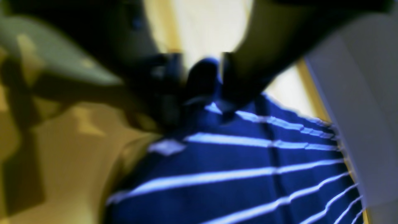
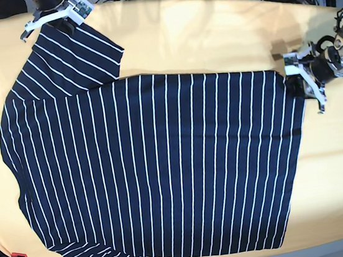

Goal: Fold the T-shirt properly
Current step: 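Move both grippers down to the shirt's shoulder corners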

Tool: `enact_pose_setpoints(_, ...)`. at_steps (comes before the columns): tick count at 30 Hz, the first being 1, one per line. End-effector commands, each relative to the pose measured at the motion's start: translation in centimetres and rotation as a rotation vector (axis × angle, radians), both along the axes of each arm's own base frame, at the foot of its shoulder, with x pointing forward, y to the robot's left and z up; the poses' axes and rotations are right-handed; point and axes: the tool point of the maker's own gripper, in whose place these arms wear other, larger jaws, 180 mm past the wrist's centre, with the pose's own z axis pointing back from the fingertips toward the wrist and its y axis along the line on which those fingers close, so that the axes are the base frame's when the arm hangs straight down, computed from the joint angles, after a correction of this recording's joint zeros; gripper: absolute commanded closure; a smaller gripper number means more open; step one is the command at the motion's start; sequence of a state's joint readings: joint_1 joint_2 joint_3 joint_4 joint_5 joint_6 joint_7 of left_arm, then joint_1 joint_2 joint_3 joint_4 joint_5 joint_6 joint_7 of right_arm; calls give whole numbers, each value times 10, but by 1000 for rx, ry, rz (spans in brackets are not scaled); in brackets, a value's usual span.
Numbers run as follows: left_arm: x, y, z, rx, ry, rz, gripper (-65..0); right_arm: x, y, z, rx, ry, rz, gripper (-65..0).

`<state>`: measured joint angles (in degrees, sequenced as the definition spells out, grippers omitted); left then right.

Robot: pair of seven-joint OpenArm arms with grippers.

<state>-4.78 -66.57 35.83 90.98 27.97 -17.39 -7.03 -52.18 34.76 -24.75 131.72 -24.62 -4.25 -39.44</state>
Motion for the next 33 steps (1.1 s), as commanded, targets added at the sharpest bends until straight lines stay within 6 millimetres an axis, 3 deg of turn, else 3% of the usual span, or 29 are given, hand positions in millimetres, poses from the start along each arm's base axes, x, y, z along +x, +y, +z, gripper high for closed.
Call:
enact_pose_setpoints(1,4,5,7,18,-8,-7,-44,0,2,6,4,-14,15,-112)
enact_pose_setpoints(2,5,4,9,17,-14,-4,0,-1,3,4,4,-4,23,-164)
enact_pose_setpoints(5,11,3,17,21,-36,30,0,-11,10,-5,52,65,37,-309)
enact_pose_setpoints(7,13,0,23,12,-55,30,0,-19,14,-15,80,115,42,-359)
enact_pose_setpoints(17,20,-12,48,-7,-132,-16,0,-1,-8,-37,0,89,7,-363)
enact_pose_setpoints(24,29,-9,60,2,-190,-5,0,20,-40,-25,-110,-10,-61,-362)
enact_pose_setpoints(33,29,-9,60,-4,-186,2,0,38,-71,-12,-156,-84,-171,-361)
